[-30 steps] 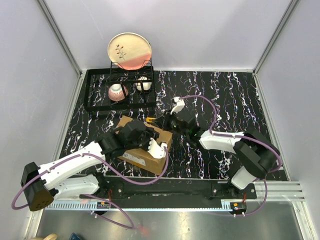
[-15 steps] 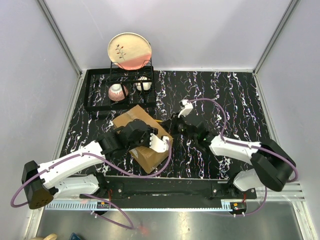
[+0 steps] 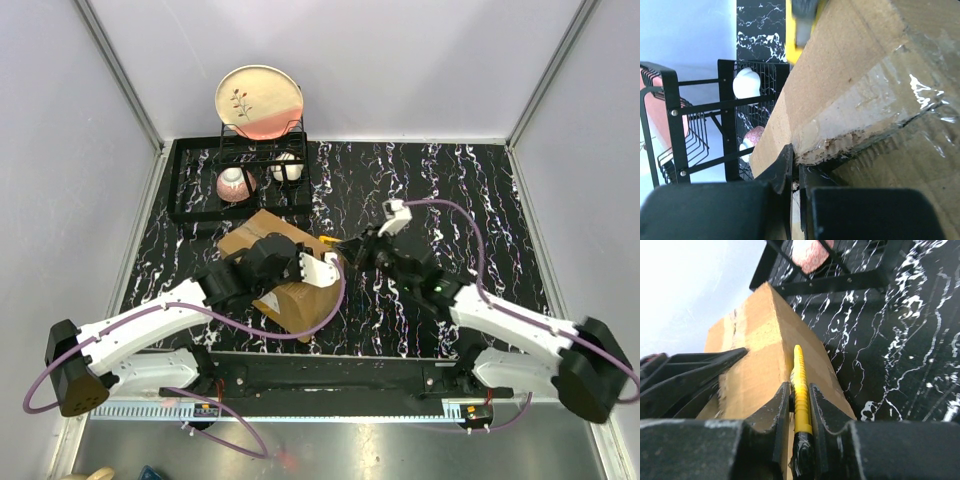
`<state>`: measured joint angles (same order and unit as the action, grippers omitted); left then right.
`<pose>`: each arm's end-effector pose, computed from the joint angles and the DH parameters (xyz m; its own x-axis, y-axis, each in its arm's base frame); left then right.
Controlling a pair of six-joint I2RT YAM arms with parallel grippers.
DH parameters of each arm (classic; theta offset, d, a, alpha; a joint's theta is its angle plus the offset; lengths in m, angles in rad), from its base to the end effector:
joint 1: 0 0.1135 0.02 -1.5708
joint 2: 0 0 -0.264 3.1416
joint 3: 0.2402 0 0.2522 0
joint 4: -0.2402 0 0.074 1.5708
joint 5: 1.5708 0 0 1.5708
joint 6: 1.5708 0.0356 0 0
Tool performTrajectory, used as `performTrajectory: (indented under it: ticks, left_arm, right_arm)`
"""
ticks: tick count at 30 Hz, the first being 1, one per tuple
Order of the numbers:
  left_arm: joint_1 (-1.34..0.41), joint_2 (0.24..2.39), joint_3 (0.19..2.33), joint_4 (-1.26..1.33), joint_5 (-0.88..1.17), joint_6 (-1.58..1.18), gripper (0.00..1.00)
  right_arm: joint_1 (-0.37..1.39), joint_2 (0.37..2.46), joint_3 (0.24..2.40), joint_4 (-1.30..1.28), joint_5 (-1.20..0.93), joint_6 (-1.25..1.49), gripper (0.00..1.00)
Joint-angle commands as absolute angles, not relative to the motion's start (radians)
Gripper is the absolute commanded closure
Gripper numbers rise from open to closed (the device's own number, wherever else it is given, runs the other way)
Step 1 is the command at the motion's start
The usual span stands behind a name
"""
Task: Unpack the express box
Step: Cut the express box at the center of the board.
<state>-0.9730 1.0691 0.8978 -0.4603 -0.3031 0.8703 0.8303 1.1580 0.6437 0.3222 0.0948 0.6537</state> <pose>0.1392 -0.1856 0.2986 0.2853 0.8775 -0.3855 0.6752 0.1015 0.7306 0.1808 0.1928 0.2662 -0.5110 0.3383 -0.7902 -0.4552 0.6733 0.5826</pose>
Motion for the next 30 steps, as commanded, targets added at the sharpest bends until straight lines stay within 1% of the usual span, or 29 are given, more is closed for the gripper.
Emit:
performTrajectory:
  ticks: [1, 4, 8, 12, 15, 18, 24, 30]
  left_arm:
    - [-0.969, 1.035, 0.928, -0.365, -0.345, 0.782, 1.0]
    - [-0.968, 1.034, 0.907, -0.35, -0.359, 0.778, 1.0]
    - [-0.968, 1.035, 0.89, -0.336, -0.377, 0.759, 1.0]
    - [-0.969, 1.037, 0.876, -0.327, -0.388, 0.742, 1.0]
    - [-0.968, 1.04, 0.873, -0.316, -0.399, 0.732, 1.0]
    - [-0.968, 1.048, 0.87, -0.311, -0.403, 0.724, 1.0]
    - [-0.969, 1.057, 0.858, -0.305, -0.408, 0.71, 1.0]
    - [-0.969, 1.072, 0.857, -0.288, -0.41, 0.712, 1.0]
  right_arm:
    - [0.801, 0.915, 0.618, 0.137, 0.195, 0.707, 1.0]
    - [0.798, 0.741, 0.614, -0.029, 0.216, 0.747, 1.0]
    - [0.798, 0.568, 0.598, -0.227, 0.164, 0.831, 1.0]
    - [0.796, 0.384, 0.583, -0.331, 0.103, 0.913, 1.0]
    - [0.798, 0.309, 0.572, -0.35, 0.04, 0.956, 1.0]
    - [0.796, 0.27, 0.552, -0.345, -0.032, 0.983, 1.0]
    - [0.796, 0.222, 0.511, -0.33, -0.037, 1.006, 1.0]
    - [0.798, 0.264, 0.476, -0.242, -0.051, 1.022, 1.0]
